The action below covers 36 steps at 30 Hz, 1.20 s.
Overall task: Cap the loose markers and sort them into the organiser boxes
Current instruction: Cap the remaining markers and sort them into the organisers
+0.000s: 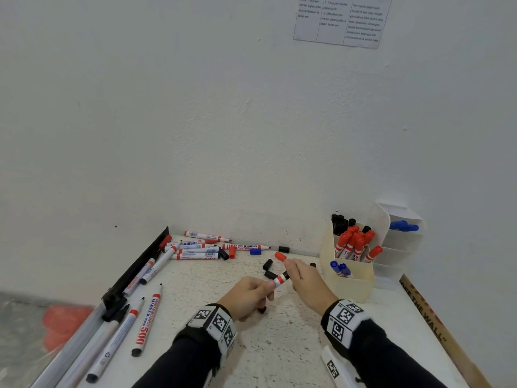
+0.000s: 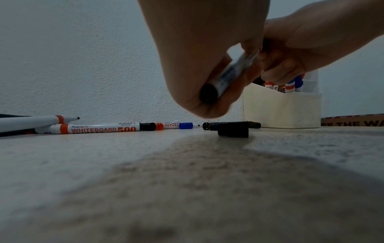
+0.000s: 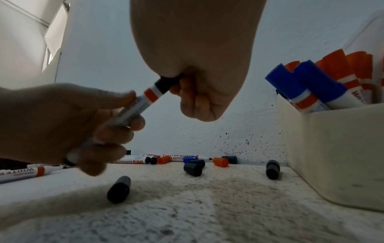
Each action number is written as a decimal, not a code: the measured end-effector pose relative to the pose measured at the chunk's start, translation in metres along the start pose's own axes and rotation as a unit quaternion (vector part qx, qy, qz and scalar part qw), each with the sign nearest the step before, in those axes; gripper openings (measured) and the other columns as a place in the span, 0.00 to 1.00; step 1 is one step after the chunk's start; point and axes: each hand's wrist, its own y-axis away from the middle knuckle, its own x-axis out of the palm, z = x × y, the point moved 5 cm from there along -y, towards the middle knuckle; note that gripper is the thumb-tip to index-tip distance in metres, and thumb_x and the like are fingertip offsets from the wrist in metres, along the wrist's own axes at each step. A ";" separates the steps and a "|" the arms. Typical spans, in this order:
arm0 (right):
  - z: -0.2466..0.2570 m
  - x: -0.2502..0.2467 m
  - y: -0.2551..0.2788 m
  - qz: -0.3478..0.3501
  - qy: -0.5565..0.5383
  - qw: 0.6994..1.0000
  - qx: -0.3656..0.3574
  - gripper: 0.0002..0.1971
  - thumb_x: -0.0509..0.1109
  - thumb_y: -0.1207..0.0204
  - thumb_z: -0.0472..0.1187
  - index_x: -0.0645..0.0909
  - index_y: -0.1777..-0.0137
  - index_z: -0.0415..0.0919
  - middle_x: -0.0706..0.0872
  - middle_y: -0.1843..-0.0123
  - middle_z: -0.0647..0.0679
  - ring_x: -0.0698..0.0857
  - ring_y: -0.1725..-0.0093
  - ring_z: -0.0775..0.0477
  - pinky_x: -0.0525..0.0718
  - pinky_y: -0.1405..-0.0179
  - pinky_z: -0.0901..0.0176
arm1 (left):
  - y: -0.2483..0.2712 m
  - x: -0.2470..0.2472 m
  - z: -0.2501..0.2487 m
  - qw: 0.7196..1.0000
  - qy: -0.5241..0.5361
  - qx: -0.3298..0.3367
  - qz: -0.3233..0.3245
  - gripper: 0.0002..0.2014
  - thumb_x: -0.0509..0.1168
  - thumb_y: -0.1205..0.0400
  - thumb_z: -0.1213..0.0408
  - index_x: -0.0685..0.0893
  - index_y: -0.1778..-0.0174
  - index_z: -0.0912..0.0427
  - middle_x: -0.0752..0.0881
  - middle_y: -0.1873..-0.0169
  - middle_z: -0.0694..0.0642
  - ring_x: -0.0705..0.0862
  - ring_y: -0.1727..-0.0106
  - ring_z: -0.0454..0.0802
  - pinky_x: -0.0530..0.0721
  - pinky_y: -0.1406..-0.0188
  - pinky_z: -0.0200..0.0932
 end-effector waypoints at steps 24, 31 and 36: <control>-0.008 -0.027 0.016 -0.206 0.035 0.977 -0.032 0.13 0.58 0.18 0.47 0.75 0.57 0.38 0.75 0.69 0.47 0.70 0.72 0.54 0.68 0.75 0.67 | 0.003 -0.029 0.012 0.946 -0.237 -0.092 -0.201 0.22 0.63 0.20 0.66 0.70 0.28 0.55 0.64 0.26 0.56 0.73 0.30 0.52 0.72 0.32 0.41; 0.008 -0.021 0.018 -0.193 0.041 0.980 -0.040 0.14 0.57 0.18 0.48 0.74 0.56 0.38 0.75 0.71 0.49 0.71 0.75 0.54 0.68 0.76 0.66 | 0.048 -0.069 0.016 0.826 -0.401 -0.264 -0.295 0.21 0.57 0.19 0.59 0.67 0.30 0.52 0.66 0.31 0.59 0.65 0.28 0.58 0.68 0.31 0.52; 0.022 -0.023 0.016 -0.208 -0.004 0.977 -0.051 0.11 0.58 0.18 0.47 0.73 0.53 0.39 0.78 0.69 0.47 0.75 0.73 0.49 0.78 0.70 0.50 | 0.088 -0.093 0.034 0.773 -0.451 -0.331 -0.298 0.22 0.53 0.17 0.58 0.63 0.27 0.56 0.68 0.30 0.62 0.69 0.30 0.59 0.72 0.33 0.53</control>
